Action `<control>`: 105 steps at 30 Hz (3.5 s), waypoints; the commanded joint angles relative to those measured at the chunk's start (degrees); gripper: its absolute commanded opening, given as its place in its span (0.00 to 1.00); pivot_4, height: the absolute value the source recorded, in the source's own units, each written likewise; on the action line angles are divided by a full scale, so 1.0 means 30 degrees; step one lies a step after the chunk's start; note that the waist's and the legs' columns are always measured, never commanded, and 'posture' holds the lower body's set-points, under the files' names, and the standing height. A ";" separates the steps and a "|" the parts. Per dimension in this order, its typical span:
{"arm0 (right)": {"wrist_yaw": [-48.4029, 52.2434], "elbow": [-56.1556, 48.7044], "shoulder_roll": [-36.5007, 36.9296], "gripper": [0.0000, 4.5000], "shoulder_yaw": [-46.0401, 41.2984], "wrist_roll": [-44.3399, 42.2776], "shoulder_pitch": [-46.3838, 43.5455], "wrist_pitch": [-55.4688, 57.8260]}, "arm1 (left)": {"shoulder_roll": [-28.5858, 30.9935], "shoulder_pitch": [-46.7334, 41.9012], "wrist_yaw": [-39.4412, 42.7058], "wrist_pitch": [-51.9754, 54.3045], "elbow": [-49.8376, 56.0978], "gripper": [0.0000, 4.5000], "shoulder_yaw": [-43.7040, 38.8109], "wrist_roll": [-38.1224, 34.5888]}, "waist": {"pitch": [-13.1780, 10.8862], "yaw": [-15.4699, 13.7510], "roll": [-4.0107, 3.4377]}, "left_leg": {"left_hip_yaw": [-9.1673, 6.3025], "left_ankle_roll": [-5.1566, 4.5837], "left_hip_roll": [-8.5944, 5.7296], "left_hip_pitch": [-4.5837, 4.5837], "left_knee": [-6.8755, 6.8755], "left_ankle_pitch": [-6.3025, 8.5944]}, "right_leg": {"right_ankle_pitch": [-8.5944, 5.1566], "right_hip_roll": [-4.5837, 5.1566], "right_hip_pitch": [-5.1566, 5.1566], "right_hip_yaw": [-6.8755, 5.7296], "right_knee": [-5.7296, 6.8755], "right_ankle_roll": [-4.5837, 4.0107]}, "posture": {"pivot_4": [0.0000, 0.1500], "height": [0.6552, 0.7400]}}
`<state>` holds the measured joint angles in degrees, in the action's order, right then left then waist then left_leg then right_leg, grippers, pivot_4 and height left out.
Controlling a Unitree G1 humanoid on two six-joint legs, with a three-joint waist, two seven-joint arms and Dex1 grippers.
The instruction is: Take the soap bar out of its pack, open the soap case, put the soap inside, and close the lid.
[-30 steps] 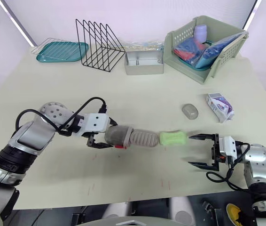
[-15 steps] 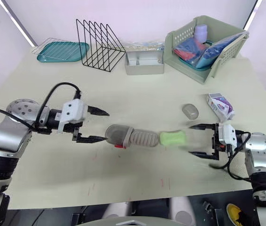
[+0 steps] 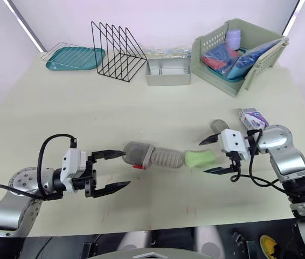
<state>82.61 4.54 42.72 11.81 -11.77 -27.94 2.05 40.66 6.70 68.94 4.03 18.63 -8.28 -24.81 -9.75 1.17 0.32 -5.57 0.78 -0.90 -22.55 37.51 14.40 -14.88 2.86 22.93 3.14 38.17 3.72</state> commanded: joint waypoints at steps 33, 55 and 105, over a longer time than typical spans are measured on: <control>-0.2580 -0.5449 0.0124 0.37 0.1554 0.0603 -0.1650 0.8009 | 0.0020 0.2148 0.0485 -0.4223 -0.2345 1.00 -0.1316 -0.0660 | -0.0002 0.0027 -0.0002 | -0.0009 0.0000 0.0016 -0.0015 -0.0028 0.0001 | 0.0003 -0.0009 0.0004 -0.0034 -0.0052 -0.0004 | 1.00 1.00; -0.8472 -0.7570 -0.4368 0.37 0.5797 0.1399 -0.3970 1.6124 | -0.0286 0.2591 -0.1272 -0.3596 -0.1018 1.00 -0.0883 -0.0356 | 0.0003 0.0350 0.0005 | -0.0063 0.0002 0.0010 -0.0030 -0.0046 0.0002 | 0.0003 -0.0004 0.0009 -0.0068 -0.0060 -0.0010 | 1.00 1.00; 0.2954 0.3228 -0.3445 0.99 -0.4289 -0.5095 0.6676 -0.7039 | 0.3231 -1.0835 0.4939 -0.2006 -0.9135 1.00 0.4829 0.3252 | 0.0003 0.0395 0.0026 | -0.0008 0.0002 -0.0009 0.0042 -0.0061 0.0001 | 0.0005 -0.0060 -0.0045 -0.0030 -0.0059 -0.0008 | 1.00 1.00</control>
<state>91.11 14.39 32.26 -0.73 -26.92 -7.45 -17.96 50.20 -24.91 82.64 -1.96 -8.04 5.97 -15.43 -9.74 2.35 0.40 -5.59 0.78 -0.93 -22.42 37.33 14.41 -14.86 2.68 22.79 3.06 38.01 3.70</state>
